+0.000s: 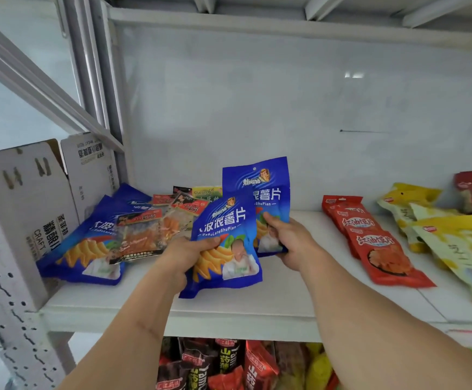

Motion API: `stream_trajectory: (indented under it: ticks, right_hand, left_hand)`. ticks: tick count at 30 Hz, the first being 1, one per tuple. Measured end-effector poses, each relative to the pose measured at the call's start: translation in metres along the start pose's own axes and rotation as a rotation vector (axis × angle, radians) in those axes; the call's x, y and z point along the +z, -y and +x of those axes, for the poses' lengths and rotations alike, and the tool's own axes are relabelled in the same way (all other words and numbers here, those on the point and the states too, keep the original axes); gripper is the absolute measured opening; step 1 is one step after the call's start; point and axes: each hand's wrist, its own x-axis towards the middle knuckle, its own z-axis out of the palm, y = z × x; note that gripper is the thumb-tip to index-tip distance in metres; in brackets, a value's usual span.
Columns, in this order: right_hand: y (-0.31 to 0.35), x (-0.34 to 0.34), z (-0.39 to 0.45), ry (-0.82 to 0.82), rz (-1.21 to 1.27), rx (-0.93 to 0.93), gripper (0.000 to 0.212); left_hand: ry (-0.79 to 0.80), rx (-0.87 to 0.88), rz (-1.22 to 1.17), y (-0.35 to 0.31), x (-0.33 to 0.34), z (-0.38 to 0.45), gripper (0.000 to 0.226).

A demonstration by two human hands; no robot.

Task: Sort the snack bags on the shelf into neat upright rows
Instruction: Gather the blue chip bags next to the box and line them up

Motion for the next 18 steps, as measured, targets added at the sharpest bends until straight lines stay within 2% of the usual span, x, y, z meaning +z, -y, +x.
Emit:
stream_trajectory:
  ticks: [3, 8, 11, 14, 18]
  right_hand:
    - [0.000, -0.020, 0.000, -0.027, -0.003, -0.025, 0.035]
    - [0.013, -0.055, 0.005, -0.147, 0.011, -0.089, 0.021]
    - [0.024, -0.078, 0.015, -0.215, 0.029, -0.130, 0.010]
    - [0.031, -0.101, 0.031, -0.273, 0.014, -0.151, 0.014]
    - [0.028, -0.127, 0.063, -0.264, -0.026, -0.137, 0.013]
  left_hand:
    - [0.022, 0.016, -0.052, 0.002, 0.011, 0.001, 0.051]
    - [0.082, 0.123, -0.120, 0.005, 0.043, 0.003, 0.020]
    - [0.096, 0.180, -0.106, 0.002, 0.066, 0.011, 0.022]
    - [0.103, 0.173, -0.082, -0.001, 0.091, 0.025, 0.025]
    - [0.053, 0.151, -0.012, -0.004, 0.126, 0.046, 0.031]
